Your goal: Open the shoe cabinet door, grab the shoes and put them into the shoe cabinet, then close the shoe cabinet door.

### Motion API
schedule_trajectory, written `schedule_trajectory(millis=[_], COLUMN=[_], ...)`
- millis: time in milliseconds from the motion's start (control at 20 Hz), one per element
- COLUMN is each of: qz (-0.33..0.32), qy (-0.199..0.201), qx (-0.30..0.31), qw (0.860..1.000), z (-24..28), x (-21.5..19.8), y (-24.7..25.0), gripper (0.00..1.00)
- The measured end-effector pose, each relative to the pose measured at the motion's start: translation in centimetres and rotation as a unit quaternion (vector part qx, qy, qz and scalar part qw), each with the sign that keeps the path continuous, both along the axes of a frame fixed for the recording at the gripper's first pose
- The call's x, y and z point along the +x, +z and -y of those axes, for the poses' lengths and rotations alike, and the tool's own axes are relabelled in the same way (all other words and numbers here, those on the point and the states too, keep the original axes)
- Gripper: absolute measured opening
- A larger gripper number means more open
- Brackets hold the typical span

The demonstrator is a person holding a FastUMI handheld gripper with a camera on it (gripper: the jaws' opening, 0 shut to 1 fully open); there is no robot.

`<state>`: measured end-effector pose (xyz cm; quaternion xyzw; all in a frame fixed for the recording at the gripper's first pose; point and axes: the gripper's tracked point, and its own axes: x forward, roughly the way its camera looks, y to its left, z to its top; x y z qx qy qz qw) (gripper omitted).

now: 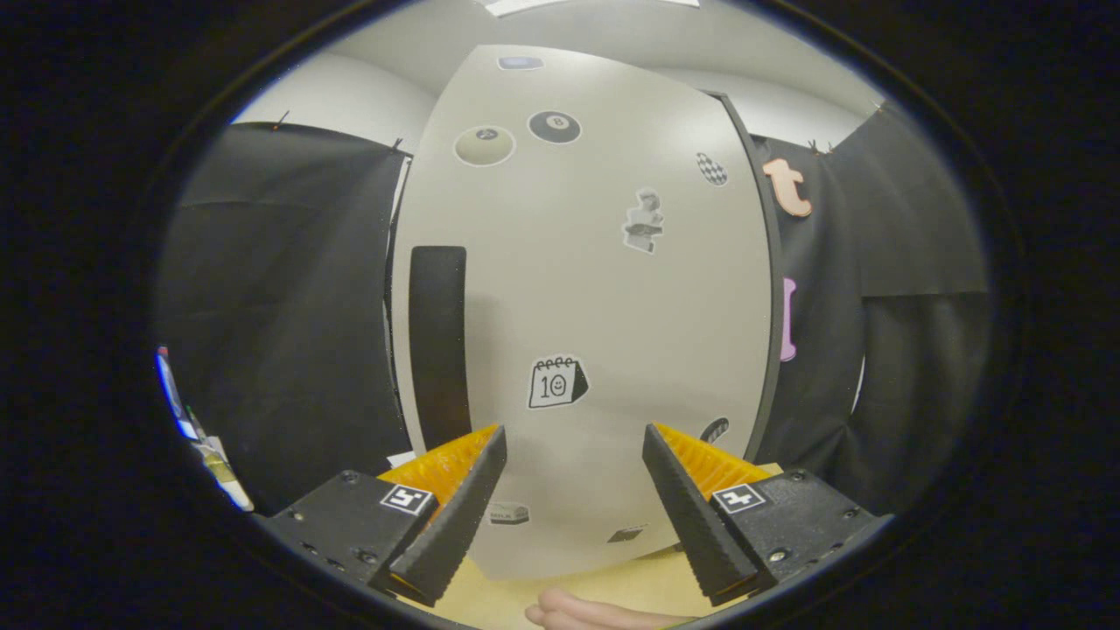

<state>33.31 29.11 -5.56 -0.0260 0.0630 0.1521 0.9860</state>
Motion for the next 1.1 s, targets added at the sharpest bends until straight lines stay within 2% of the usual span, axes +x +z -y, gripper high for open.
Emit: schedule_trajectory(millis=[250,400,550,800,900,1100], qz=[0.038,0.069,0.066,0.061,0.062,0.067], qy=[-0.051,-0.067,-0.094,-0.084,-0.099,-0.094], qx=[0.017,0.033,0.029,0.013,0.006,0.021], qw=[0.998,0.995,0.993,0.995,0.993,0.993], z=[3.0,4.2,5.7,5.8,6.5,6.0], x=[-4.0,-7.0,-10.2,-14.1,-15.8,-18.3], y=[1.3,2.7,2.3,1.4,0.8,-1.0], gripper=[1.00,1.00,1.00,1.00,1.00,1.00])
